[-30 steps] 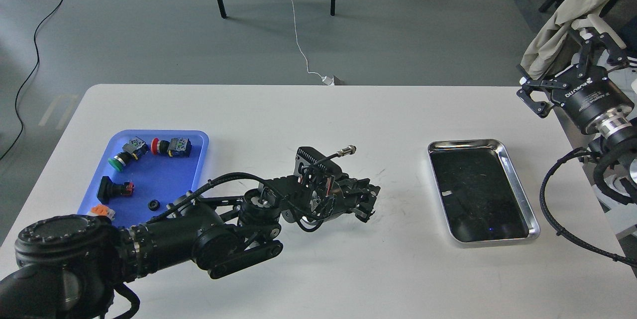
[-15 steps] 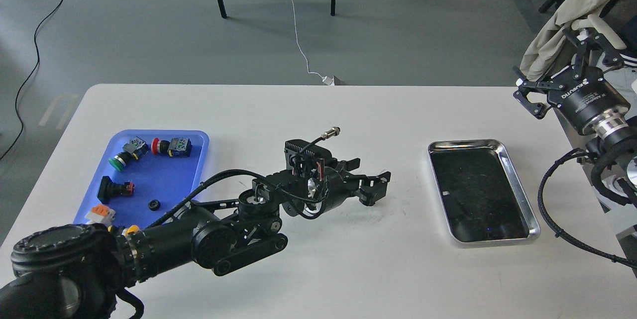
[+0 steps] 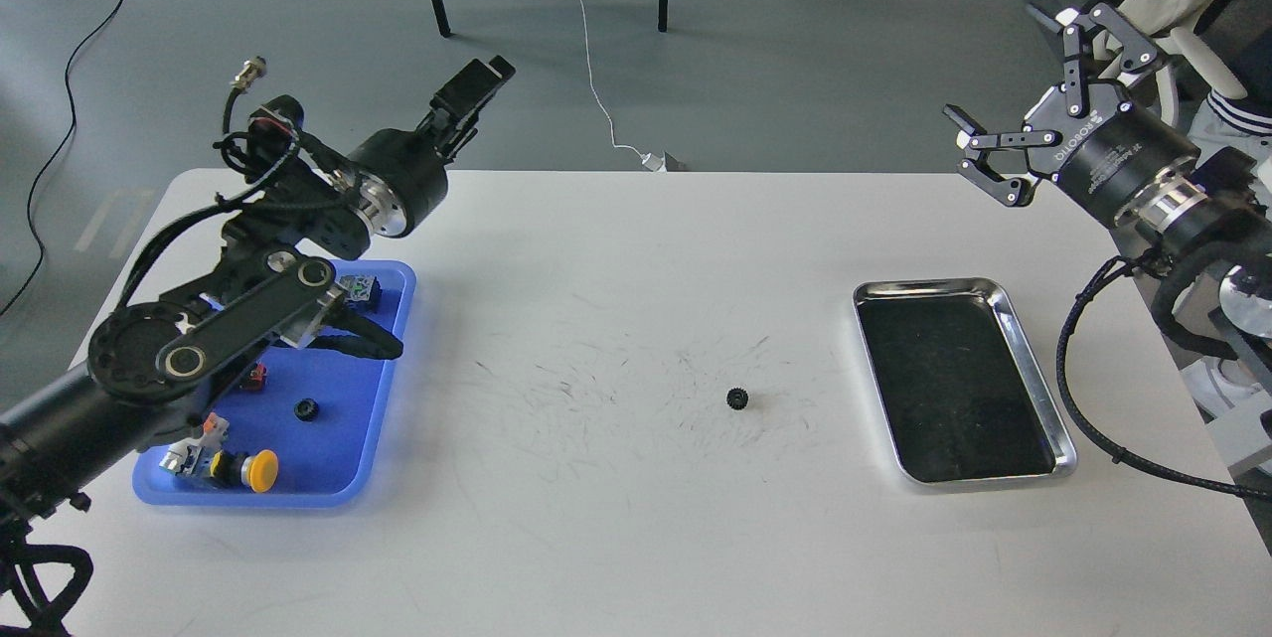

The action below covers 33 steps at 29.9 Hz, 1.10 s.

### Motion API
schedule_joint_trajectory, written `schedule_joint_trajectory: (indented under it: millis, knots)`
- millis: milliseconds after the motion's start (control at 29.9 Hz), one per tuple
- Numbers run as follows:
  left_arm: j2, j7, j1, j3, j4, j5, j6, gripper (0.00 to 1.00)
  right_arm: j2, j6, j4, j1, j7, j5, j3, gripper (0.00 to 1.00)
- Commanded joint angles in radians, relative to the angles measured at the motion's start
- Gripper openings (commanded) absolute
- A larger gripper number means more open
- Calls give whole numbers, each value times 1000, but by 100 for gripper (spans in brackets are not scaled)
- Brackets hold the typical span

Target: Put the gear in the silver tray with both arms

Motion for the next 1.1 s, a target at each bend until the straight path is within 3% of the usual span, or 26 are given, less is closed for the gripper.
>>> schedule_joint_trajectory:
  millis: [0,134,234,368,601,1069]
  knots:
    - [89,-8,22,-48,15,-246,1,98,-32,-12,25,236,-41,-174,-323,99]
    - [144,-63,56,-48,21,-295,0,98,9,-12,21,551,-51,-282,-776,99]
    - [156,-66,68,-50,21,-297,3,98,168,-12,-7,732,-57,-371,-1065,99]
    - [160,-69,68,-51,21,-300,7,98,357,-4,-111,812,-87,-470,-1297,99]
    - [166,-89,70,-51,21,-300,7,98,549,6,-243,804,-104,-515,-1437,98]
    - [167,-98,70,-67,19,-300,7,98,566,126,-243,806,-106,-509,-1493,94]
